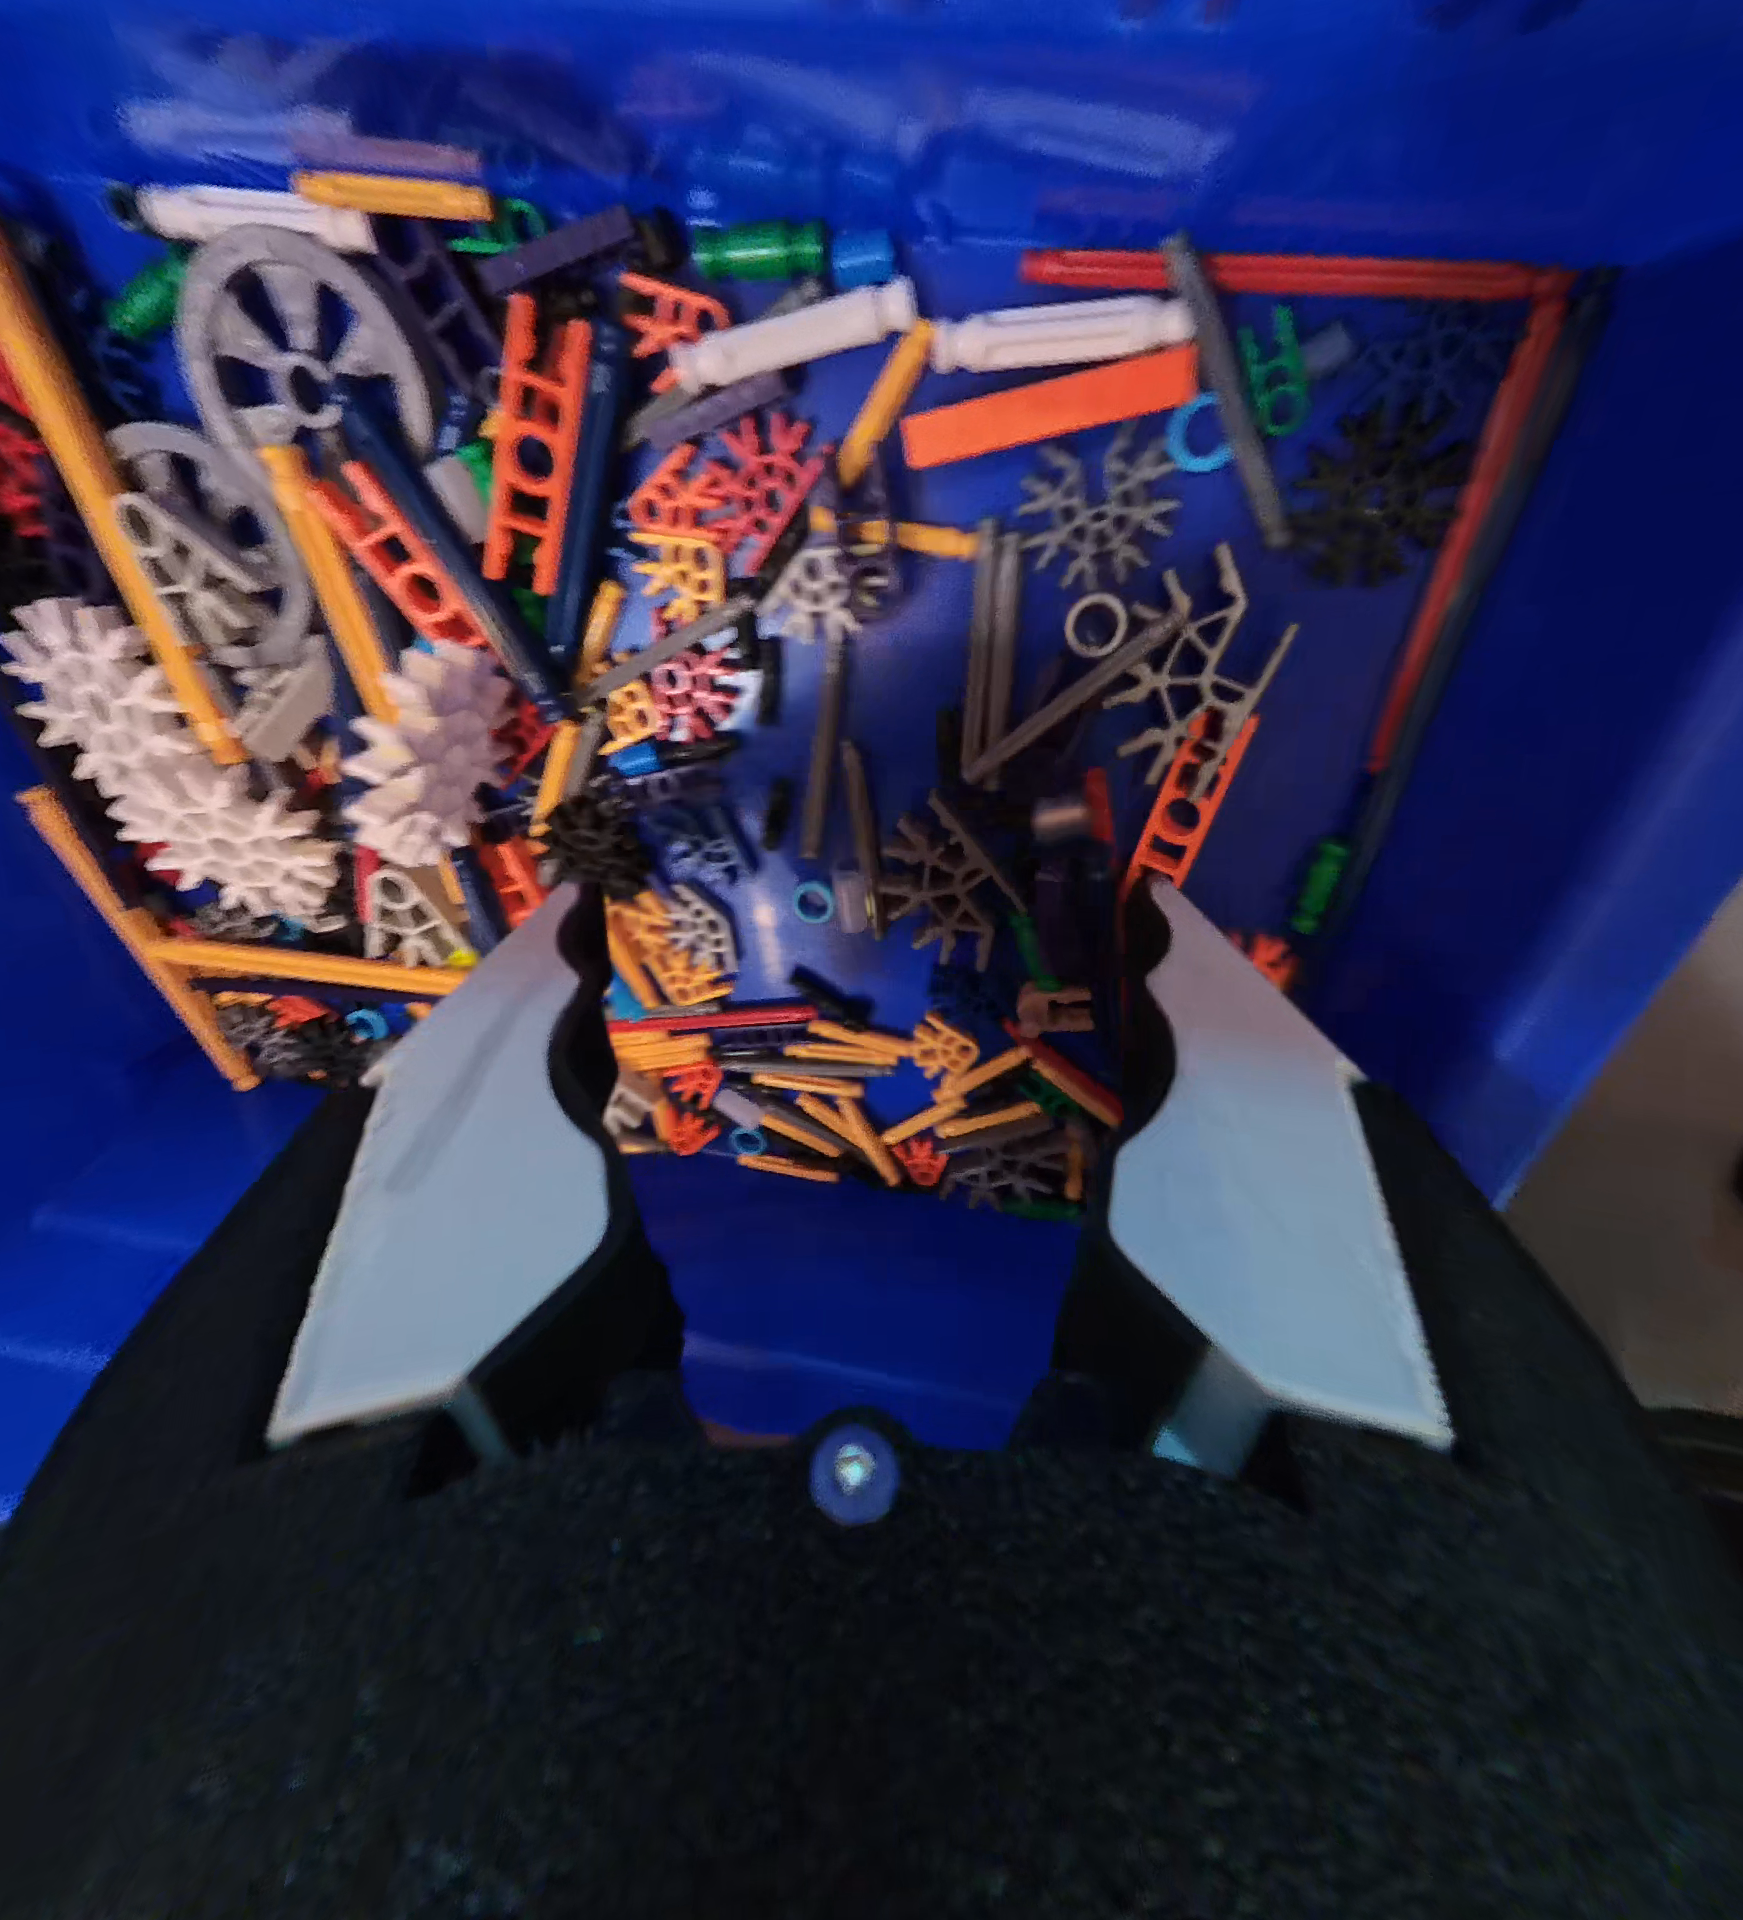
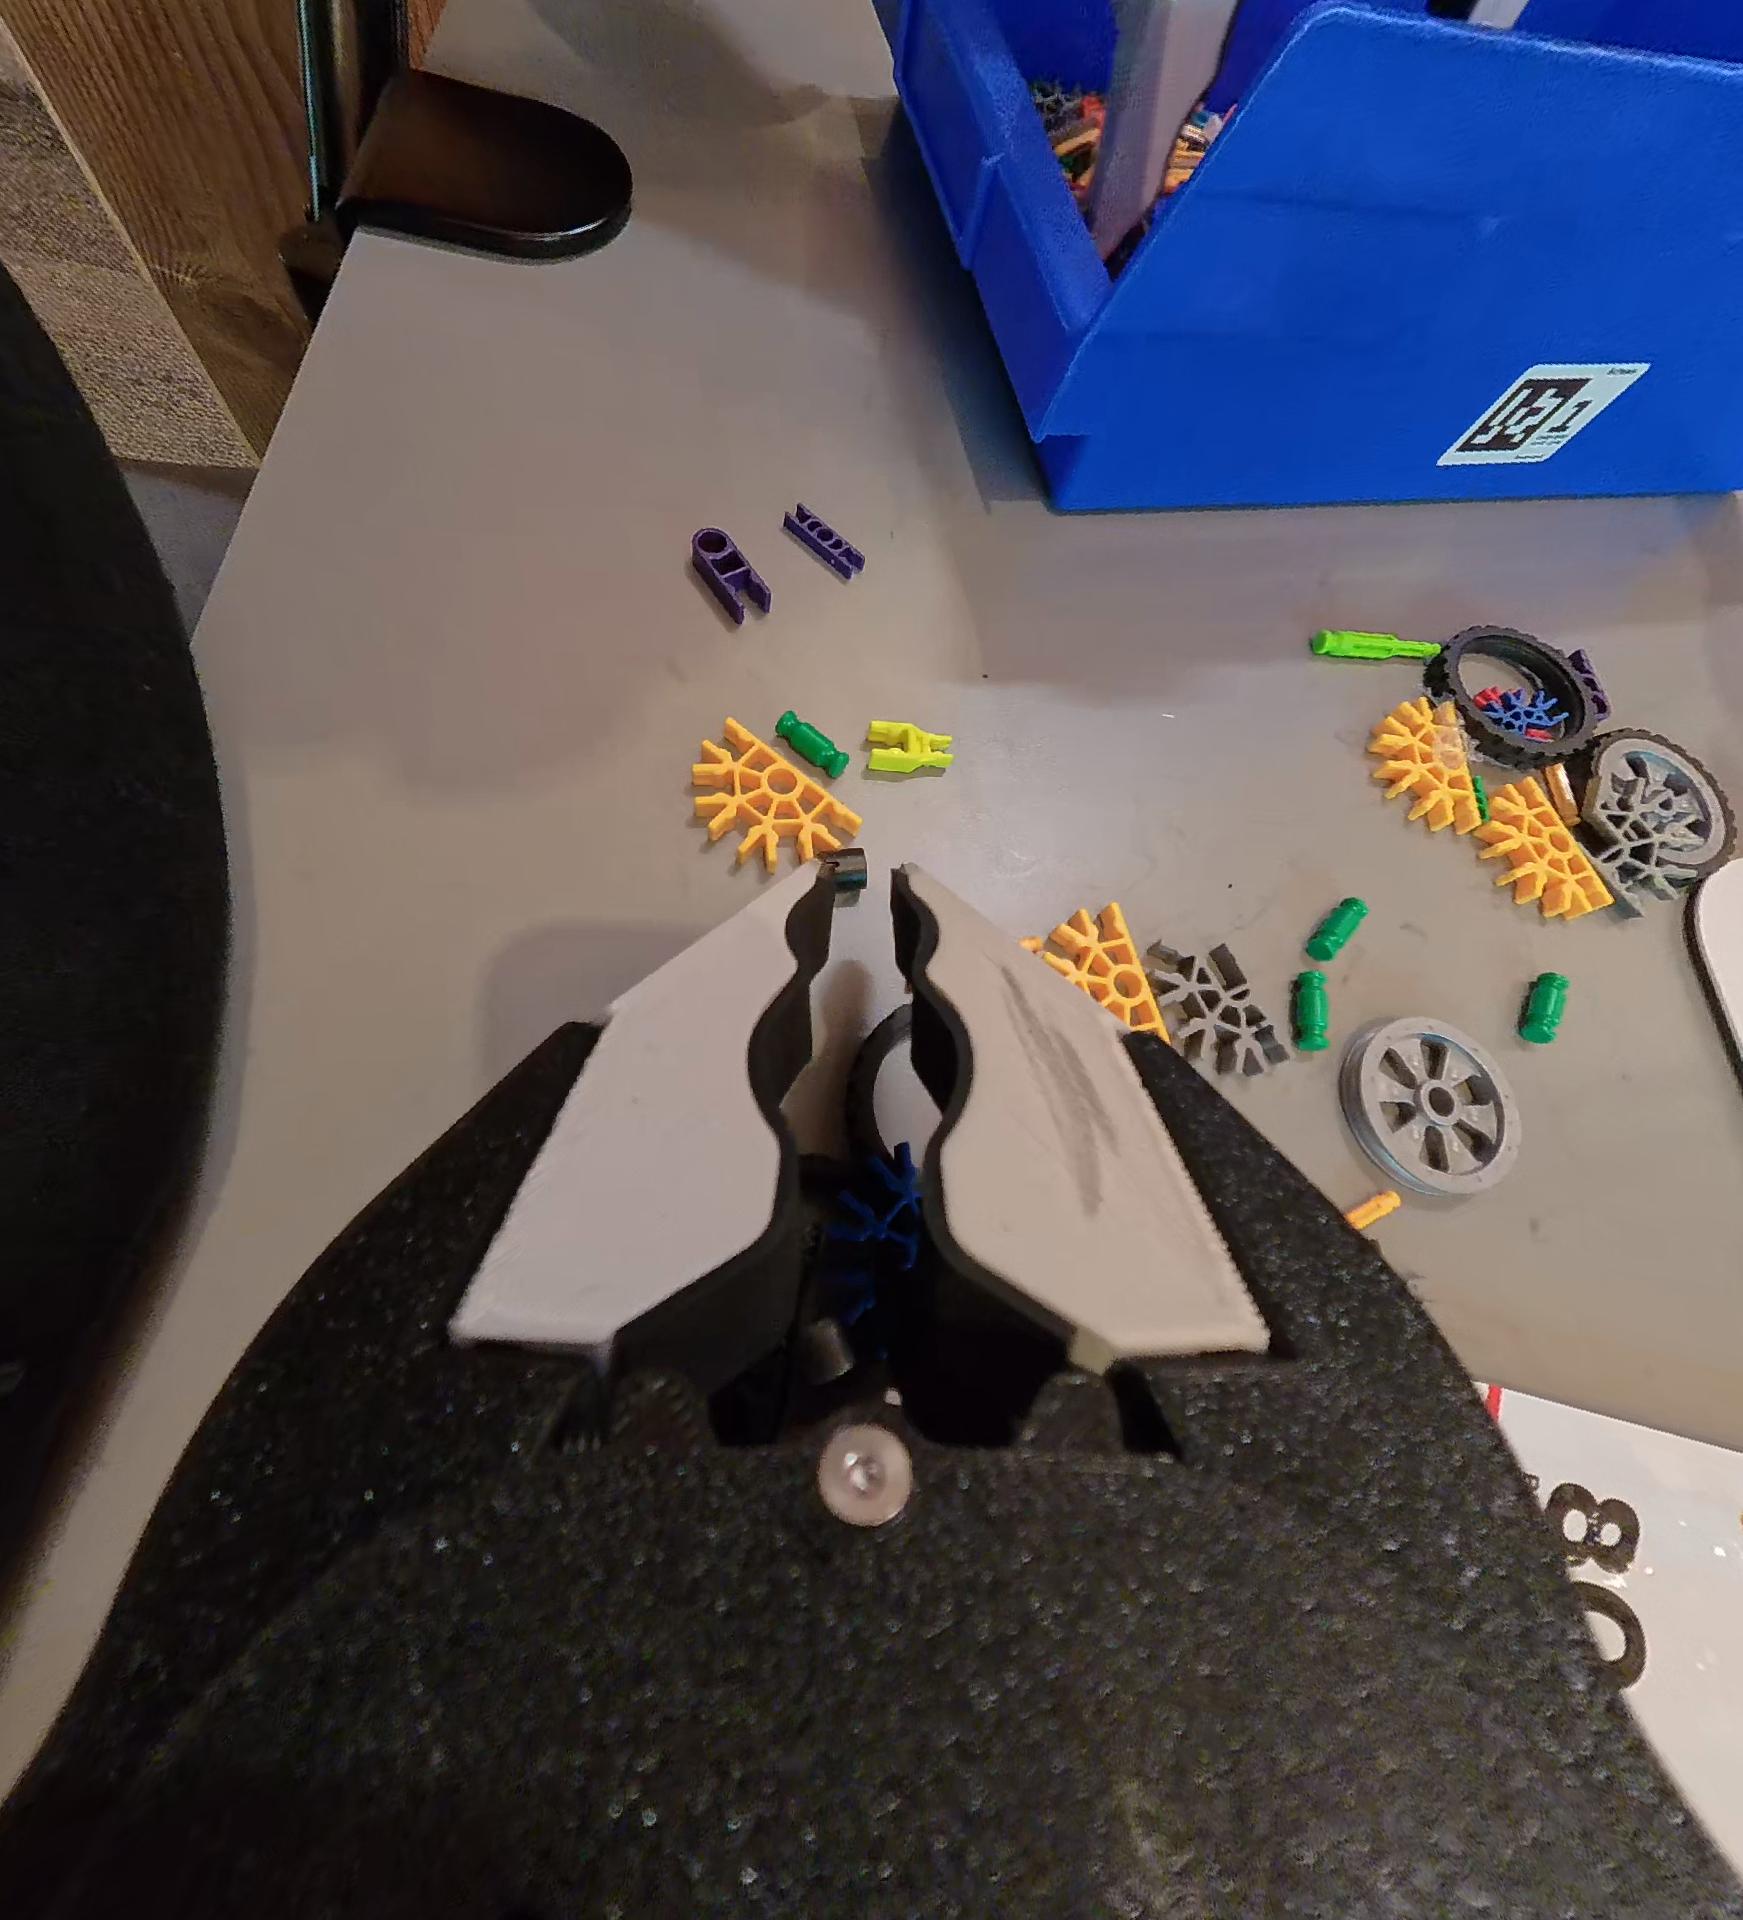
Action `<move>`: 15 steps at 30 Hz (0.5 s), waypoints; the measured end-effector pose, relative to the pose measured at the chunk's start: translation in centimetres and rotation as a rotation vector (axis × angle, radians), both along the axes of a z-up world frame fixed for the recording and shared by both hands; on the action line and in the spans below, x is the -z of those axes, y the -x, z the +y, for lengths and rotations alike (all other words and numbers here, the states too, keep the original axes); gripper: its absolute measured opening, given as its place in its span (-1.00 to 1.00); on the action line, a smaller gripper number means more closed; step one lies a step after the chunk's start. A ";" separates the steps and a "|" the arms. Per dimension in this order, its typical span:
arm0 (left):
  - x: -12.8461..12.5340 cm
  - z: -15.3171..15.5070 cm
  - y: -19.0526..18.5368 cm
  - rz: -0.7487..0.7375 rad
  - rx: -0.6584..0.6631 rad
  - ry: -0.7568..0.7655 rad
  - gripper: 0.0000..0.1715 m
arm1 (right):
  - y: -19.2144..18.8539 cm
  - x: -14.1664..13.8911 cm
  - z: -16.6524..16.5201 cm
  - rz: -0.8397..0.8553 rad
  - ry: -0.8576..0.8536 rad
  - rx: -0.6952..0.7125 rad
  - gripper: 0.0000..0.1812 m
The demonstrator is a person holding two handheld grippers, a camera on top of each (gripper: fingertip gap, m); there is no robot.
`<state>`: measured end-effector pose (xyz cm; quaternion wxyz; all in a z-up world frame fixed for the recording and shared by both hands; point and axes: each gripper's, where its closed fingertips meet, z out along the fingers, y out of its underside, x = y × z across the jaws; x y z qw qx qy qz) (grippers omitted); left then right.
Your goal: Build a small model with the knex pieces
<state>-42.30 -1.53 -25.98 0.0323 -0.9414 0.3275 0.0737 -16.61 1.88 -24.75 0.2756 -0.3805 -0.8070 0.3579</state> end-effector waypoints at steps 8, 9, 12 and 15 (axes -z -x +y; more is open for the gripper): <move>-1.8 1.9 2.5 0.056 -0.054 -0.099 -0.03 | 0.0 0.0 0.1 0.000 0.003 0.002 -0.90; -2.1 1.9 2.7 0.052 -0.062 -0.105 -0.04 | 0.0 0.0 0.1 0.000 0.003 0.002 -0.89; -2.7 1.7 3.1 0.047 -0.078 -0.116 -0.07 | 0.0 0.0 0.1 -0.002 0.004 0.003 -0.89; -3.0 1.2 3.4 0.052 -0.084 -0.109 -0.10 | 0.0 0.1 0.1 -0.002 0.003 0.003 -0.89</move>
